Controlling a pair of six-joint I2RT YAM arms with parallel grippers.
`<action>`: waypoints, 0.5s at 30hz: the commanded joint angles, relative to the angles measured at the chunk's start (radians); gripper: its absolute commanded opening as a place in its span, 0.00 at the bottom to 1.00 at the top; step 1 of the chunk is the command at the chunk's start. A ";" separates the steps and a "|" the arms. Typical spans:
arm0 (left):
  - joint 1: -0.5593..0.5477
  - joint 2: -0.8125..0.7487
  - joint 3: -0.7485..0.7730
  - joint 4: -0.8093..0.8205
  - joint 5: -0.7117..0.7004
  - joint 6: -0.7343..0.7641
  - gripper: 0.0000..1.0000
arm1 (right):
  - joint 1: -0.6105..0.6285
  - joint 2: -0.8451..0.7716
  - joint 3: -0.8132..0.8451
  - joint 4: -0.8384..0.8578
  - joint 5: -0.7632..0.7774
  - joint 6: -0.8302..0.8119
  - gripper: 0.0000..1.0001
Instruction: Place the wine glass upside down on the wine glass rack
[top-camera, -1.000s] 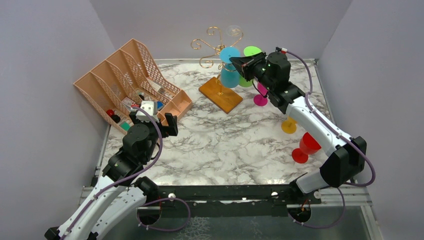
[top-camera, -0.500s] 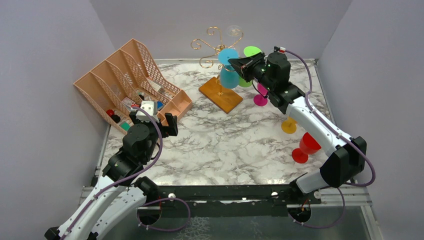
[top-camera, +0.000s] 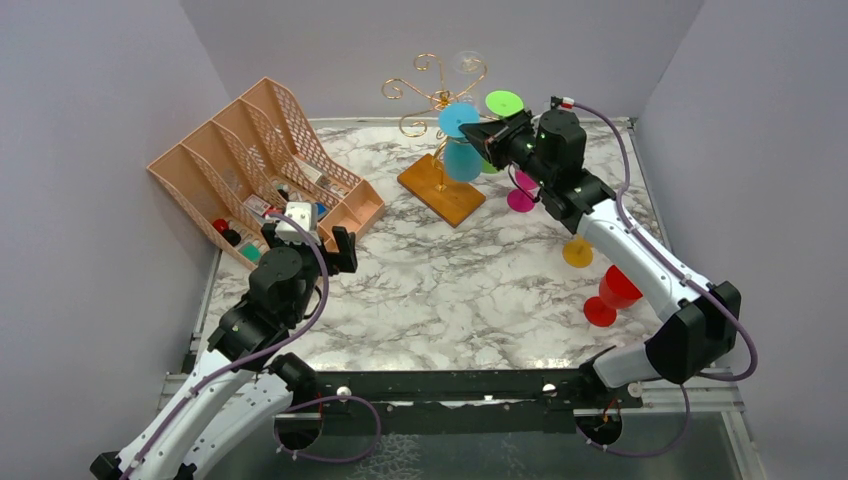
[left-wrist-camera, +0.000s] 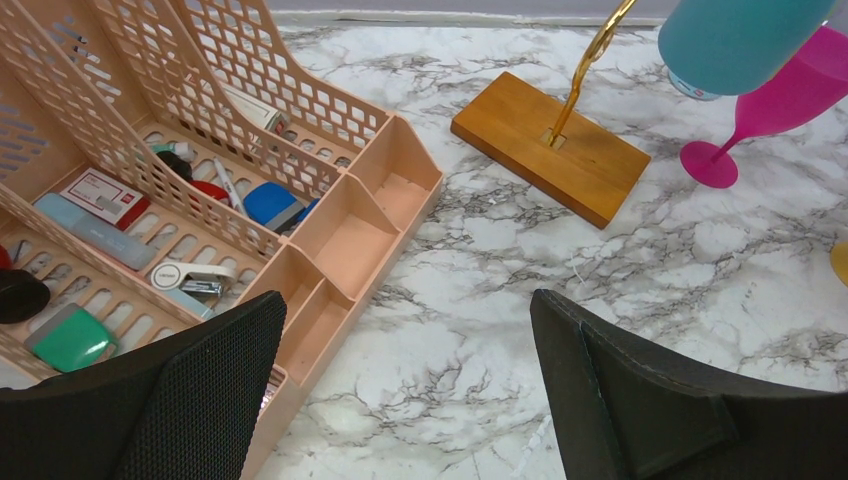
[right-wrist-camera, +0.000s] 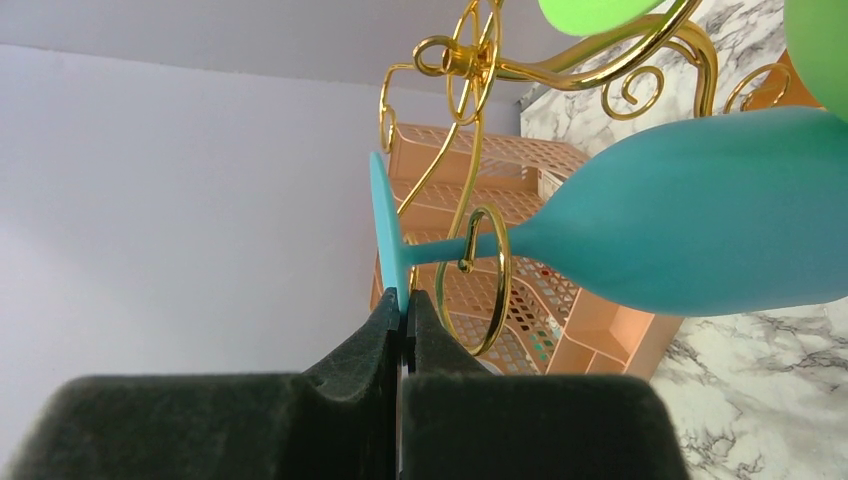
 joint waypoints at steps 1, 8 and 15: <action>-0.005 0.001 -0.017 0.027 -0.013 0.009 0.99 | -0.012 -0.042 -0.015 -0.006 0.014 -0.023 0.01; -0.005 0.003 -0.018 0.028 -0.013 0.011 0.99 | -0.013 -0.044 -0.033 0.035 -0.021 -0.043 0.01; -0.005 -0.002 -0.019 0.028 -0.016 0.011 0.99 | -0.016 -0.043 -0.037 0.035 -0.035 -0.055 0.01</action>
